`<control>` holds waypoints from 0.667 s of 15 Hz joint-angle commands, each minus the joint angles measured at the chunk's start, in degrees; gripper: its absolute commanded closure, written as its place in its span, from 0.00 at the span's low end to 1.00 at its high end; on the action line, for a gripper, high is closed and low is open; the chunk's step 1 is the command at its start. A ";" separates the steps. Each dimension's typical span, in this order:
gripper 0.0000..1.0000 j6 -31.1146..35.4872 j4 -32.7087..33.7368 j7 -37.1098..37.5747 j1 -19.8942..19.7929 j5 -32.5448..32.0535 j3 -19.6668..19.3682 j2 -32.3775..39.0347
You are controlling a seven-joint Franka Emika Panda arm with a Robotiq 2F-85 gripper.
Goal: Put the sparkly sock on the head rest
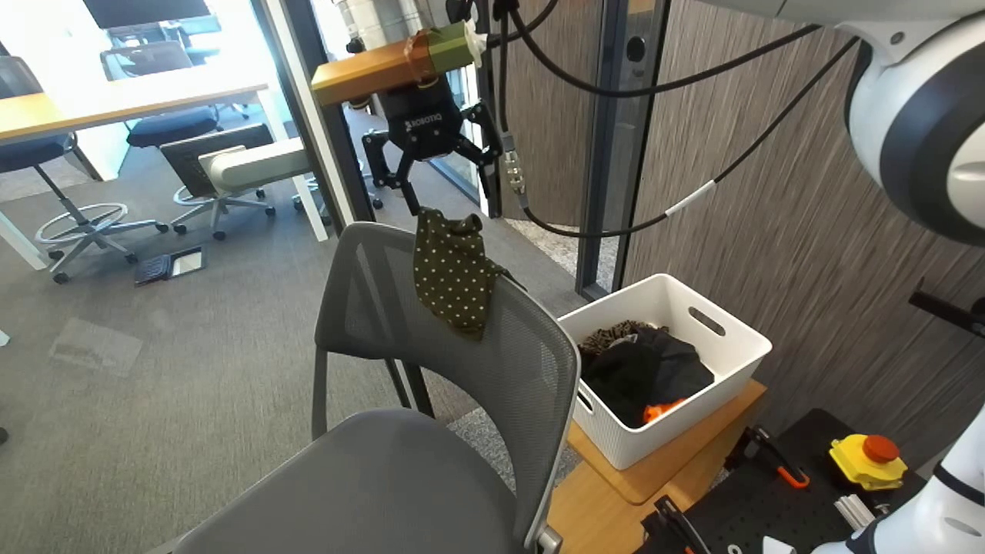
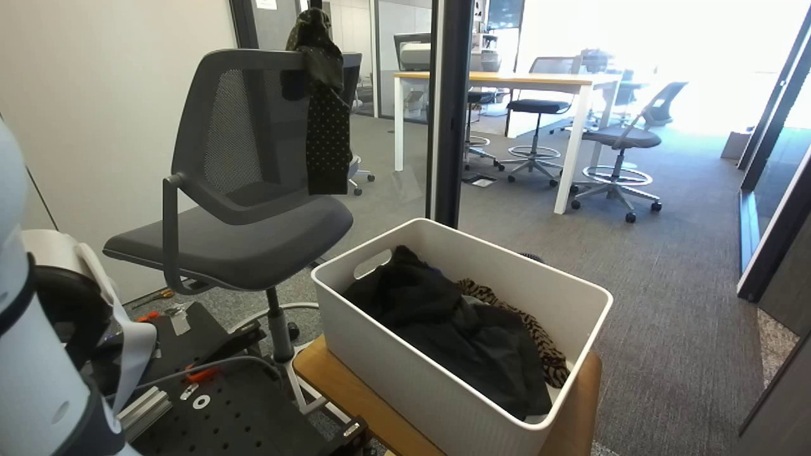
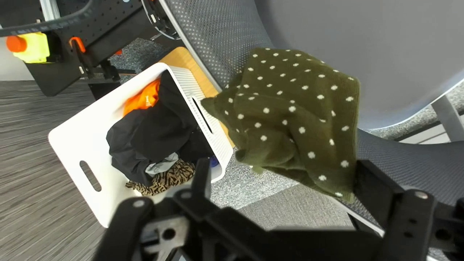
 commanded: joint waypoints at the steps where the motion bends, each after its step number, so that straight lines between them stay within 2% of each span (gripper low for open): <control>1: 0.00 -0.72 1.31 -0.83 -1.11 -0.71 -0.83 -1.07; 10: 0.00 0.30 -1.03 -1.61 -6.59 -0.41 -3.26 -5.09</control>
